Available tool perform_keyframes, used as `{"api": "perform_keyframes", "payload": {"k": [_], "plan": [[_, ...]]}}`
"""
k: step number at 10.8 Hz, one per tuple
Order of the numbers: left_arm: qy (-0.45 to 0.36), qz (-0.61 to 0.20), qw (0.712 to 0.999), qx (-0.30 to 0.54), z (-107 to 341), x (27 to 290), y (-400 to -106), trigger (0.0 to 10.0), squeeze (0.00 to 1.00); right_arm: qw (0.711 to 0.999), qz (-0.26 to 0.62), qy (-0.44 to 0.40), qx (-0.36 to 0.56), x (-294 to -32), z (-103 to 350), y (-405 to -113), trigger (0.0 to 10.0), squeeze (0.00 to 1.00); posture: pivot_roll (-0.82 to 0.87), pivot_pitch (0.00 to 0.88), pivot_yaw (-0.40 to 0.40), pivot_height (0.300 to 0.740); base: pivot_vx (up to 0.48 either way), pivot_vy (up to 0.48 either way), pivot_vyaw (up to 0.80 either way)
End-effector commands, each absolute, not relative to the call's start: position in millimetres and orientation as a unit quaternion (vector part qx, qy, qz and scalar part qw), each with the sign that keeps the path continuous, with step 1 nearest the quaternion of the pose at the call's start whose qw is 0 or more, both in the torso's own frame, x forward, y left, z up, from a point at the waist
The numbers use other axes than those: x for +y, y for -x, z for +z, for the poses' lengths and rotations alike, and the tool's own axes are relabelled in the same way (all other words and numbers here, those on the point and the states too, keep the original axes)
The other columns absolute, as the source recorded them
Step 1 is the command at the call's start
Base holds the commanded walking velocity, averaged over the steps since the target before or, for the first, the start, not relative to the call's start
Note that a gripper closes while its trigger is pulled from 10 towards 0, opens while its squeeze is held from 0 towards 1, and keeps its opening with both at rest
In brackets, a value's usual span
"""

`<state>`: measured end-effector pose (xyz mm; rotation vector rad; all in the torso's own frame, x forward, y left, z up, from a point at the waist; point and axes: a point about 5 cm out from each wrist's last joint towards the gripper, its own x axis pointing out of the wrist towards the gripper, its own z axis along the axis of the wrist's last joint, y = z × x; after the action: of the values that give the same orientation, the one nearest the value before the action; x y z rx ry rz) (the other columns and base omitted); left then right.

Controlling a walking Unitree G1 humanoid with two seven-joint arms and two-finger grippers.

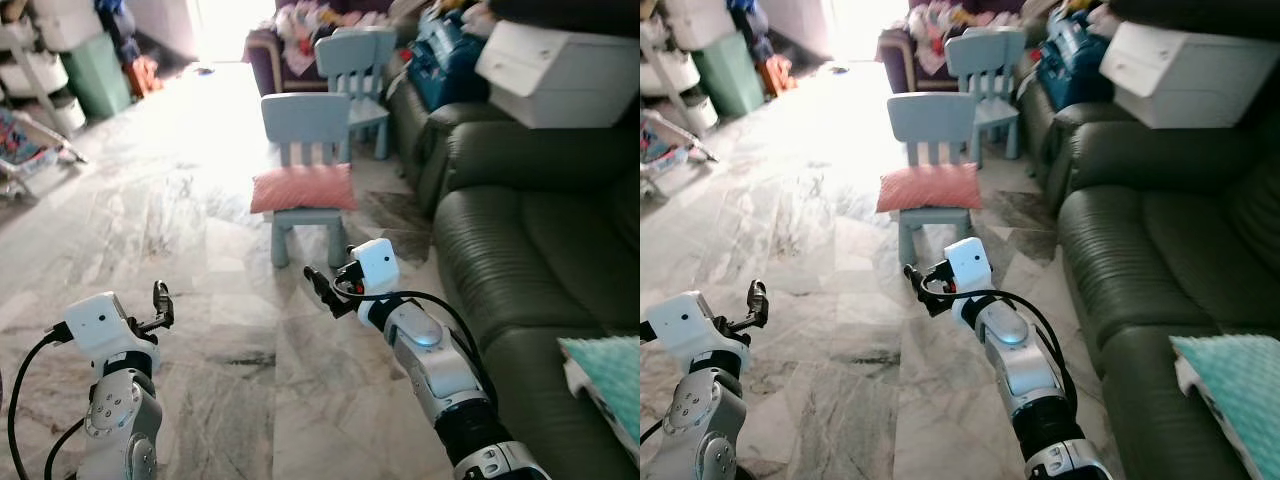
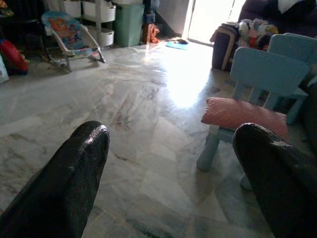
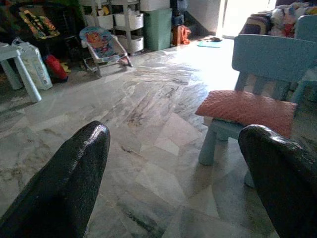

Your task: Move the pillow to the sofa

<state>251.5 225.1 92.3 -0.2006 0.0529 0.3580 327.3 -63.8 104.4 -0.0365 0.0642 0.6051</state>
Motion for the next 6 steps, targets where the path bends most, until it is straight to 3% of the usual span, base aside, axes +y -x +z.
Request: {"api": "perform_keyframes", "payload": {"k": [1, 2, 3, 6], "plan": [[0.097, 0.179, 0.979, 0.025, 94.2, 226.6, -250.9, 10.0, 0.0, 0.952, 0.303, 0.021, 0.016, -59.6, 111.7, -328.4, 10.0, 0.0, -0.17, 0.0, 0.051, 0.74, 0.311, 0.0, 0.0], [0.095, 0.179, 0.979, 0.03, 92.1, 226.3, -250.5, 10.0, 0.0, 0.959, 0.284, 0.023, 0.0, -64.3, 115.8, -330.8, 10.0, 0.0, -0.17, 0.0, 0.049, 0.74, 0.304, 0.0, 0.0], [0.091, 0.167, 0.98, 0.058, 82.1, 221.9, -245.0, 10.0, 0.0, 0.977, 0.207, 0.038, -0.011, -90.4, 118.0, -340.9, 10.0, 0.0, -0.16, 0.0, 0.049, 0.74, 0.0, 0.0, 0.0], [0.059, 0.088, 0.991, 0.076, 77.7, 208.1, -234.7, 10.0, 0.0, 0.996, 0.065, 0.065, -0.009, -146.3, 117.3, -350.0, 10.0, 0.0, -0.15, 0.0, 0.064, 0.74, 0.0, 0.0, 0.0]]}}
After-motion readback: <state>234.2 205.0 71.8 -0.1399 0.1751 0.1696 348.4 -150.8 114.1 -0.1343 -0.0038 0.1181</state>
